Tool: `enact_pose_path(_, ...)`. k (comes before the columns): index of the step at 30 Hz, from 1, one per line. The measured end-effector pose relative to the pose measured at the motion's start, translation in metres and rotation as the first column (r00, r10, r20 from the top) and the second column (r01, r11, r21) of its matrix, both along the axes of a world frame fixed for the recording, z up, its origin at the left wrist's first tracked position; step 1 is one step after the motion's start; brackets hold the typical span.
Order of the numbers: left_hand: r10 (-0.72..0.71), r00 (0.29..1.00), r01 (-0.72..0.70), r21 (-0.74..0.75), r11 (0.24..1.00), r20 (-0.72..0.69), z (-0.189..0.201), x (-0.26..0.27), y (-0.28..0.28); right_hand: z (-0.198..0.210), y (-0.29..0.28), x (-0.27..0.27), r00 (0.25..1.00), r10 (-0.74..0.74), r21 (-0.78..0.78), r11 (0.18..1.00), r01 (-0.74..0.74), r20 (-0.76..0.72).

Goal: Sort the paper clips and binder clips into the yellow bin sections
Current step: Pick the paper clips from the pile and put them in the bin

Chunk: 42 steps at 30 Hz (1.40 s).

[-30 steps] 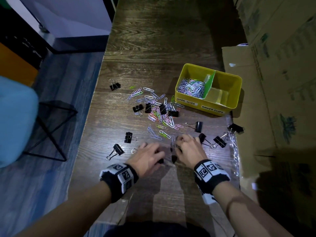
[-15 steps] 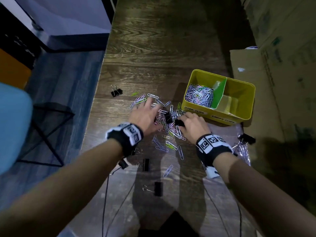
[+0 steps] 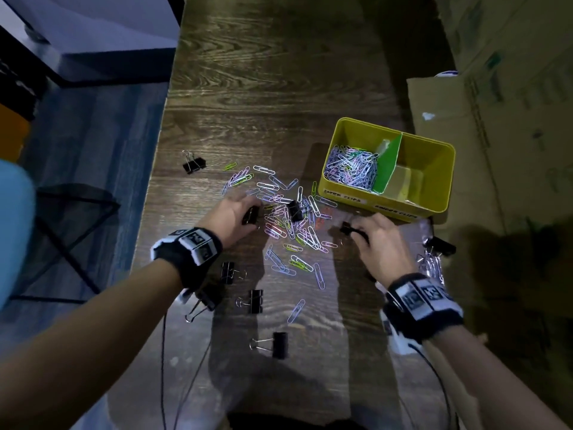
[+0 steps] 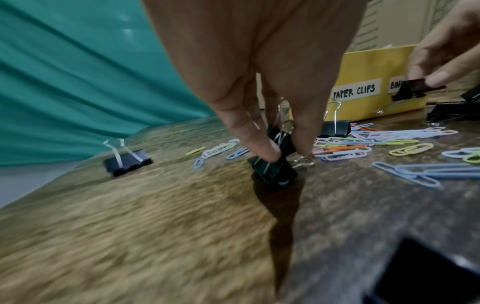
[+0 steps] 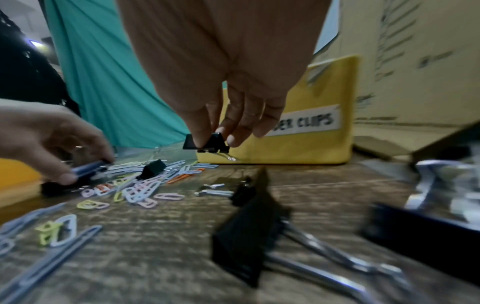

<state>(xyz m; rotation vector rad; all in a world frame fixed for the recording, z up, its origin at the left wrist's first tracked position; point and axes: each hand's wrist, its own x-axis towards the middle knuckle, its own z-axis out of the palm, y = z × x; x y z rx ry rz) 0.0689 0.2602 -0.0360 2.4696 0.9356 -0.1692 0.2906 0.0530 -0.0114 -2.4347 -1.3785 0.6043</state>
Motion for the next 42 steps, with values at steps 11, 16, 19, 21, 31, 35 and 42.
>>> enact_pose_path(11, 0.107, 0.947, -0.099, 0.042, 0.994, -0.302, 0.027, -0.052, -0.017, 0.016, -0.021, 0.006, 0.990, -0.070, -0.328, 0.939, 0.106, 0.119)
enact_pose_path(16, 0.035, 0.996, -0.032, 0.046, 0.998, -0.084, 0.032, 0.043, -0.029, 0.035, 0.020, -0.022, 0.999, -0.012, -0.247, 0.969, 0.023, 0.048)
enact_pose_path(19, -0.047, 0.984, 0.043, -0.032, 0.999, -0.169, 0.026, 0.087, -0.036, 0.040, 0.029, -0.045, 0.981, 0.185, -0.168, 0.967, -0.193, -0.067)
enact_pose_path(21, -0.087, 0.980, 0.084, -0.024, 0.996, -0.182, 0.020, 0.097, -0.037, 0.040, 0.021, -0.061, 0.929, 0.300, -0.152, 0.930, -0.336, -0.217)
enact_pose_path(31, -0.017, 0.996, 0.020, 0.029, 0.999, -0.086, 0.027, 0.032, 0.014, -0.024, -0.019, -0.116, 0.718, 0.253, -0.220, 0.841, -0.495, -0.648)
enact_pose_path(35, -0.002, 0.959, 0.001, -0.002, 1.000, -0.282, 0.017, -0.005, 0.029, -0.026, 0.009, -0.110, 0.801, 0.229, -0.117, 0.930, -0.347, -0.553)
enact_pose_path(42, 0.048, 0.964, -0.015, 0.126, 0.992, -0.262, 0.026, 0.005, 0.036, -0.024, 0.042, -0.091, 0.853, 0.088, -0.005, 0.994, -0.106, -0.514)
